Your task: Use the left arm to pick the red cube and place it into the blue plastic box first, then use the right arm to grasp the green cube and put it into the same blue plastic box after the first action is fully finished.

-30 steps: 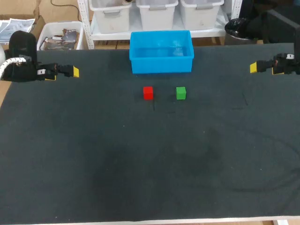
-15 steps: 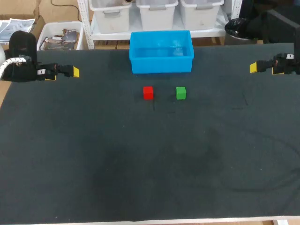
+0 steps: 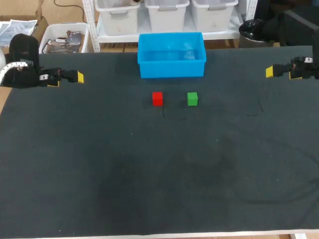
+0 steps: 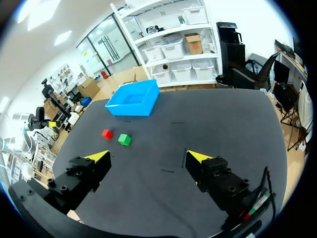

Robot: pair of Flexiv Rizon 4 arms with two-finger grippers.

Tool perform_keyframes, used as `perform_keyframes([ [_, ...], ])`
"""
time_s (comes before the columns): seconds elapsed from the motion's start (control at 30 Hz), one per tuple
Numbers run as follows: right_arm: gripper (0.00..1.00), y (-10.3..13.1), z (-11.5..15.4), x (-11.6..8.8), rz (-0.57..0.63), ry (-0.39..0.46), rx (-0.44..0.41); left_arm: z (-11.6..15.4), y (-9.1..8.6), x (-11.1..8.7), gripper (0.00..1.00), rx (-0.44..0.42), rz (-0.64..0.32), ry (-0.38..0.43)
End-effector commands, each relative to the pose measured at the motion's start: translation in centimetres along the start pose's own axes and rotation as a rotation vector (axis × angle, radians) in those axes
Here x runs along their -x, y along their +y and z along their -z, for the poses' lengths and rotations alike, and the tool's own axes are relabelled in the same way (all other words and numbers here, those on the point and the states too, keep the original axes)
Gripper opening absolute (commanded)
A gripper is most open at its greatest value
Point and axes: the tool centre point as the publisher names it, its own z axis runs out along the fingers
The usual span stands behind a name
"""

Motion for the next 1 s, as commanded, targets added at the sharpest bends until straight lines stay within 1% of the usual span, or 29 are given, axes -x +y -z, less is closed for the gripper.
perform_keyframes([
  [0.03, 1.0, 0.0, 0.0, 0.0, 0.0, 0.0, -0.001, -0.3, -0.9, 0.6, 1.0, 0.073, 0.029, 0.018],
  [0.07, 1.0, 0.0, 0.0, 0.0, 0.0, 0.0, -0.001, -0.4, -0.9, 0.6, 1.0, 0.099, 0.016, 0.023],
  [0.13, 1.0, 0.0, 0.0, 0.0, 0.0, 0.0, -0.001, -0.6, -1.4, 0.7, 1.0, 0.117, 0.023, 0.026],
  [0.17, 1.0, 0.0, 0.0, 0.0, 0.0, 0.0, -0.001, -0.9, -1.6, 0.8, 1.0, 0.165, 0.011, 0.042],
  [0.23, 1.0, 0.0, 0.0, 0.0, 0.0, 0.0, -0.001, -1.1, -2.2, 1.0, 1.0, 0.182, 0.014, 0.04],
  [0.27, 1.0, 0.0, 0.0, 0.0, 0.0, 0.0, -0.001, -1.2, -2.3, 1.1, 1.0, 0.205, 0.011, 0.047],
  [0.33, 1.0, 0.0, 0.0, 0.0, 0.0, 0.0, -0.001, -1.4, -2.6, 1.2, 1.0, 0.215, 0.002, 0.055],
  [0.4, 1.0, 0.0, 0.0, 0.0, 0.0, 0.0, -0.001, -1.6, -3.2, 1.4, 1.0, 0.246, -0.004, 0.07],
  [0.47, 1.0, 0.0, 0.0, 0.0, 0.0, 0.0, -0.001, -1.7, -3.9, 1.7, 1.0, 0.263, -0.011, 0.075],
  [0.6, 1.0, 0.0, 0.0, 0.0, 0.0, 0.0, -0.001, -2.1, -4.8, 2.4, 1.0, 0.273, 0.045, 0.089],
  [0.8, 1.0, 0.0, 0.0, 0.0, 0.0, 0.0, -0.001, -2.8, -6.2, 2.7, 1.0, 0.311, 0.04, 0.113],
  [0.9, 1.0, 0.0, 0.0, 0.0, 0.0, 0.0, -0.001, -3.4, -7.4, 3.2, 1.0, 0.321, 0.042, 0.119],
  [0.93, 1.0, 0.0, 0.0, 0.0, 0.0, 0.0, -0.001, -3.6, -7.7, 3.3, 1.0, 0.336, 0.028, 0.122],
  [1.0, 1.0, 0.0, 0.0, 0.0, 0.0, 0.0, -0.001, -4.0, -8.5, 3.7, 1.0, 0.336, 0.026, 0.123],
])
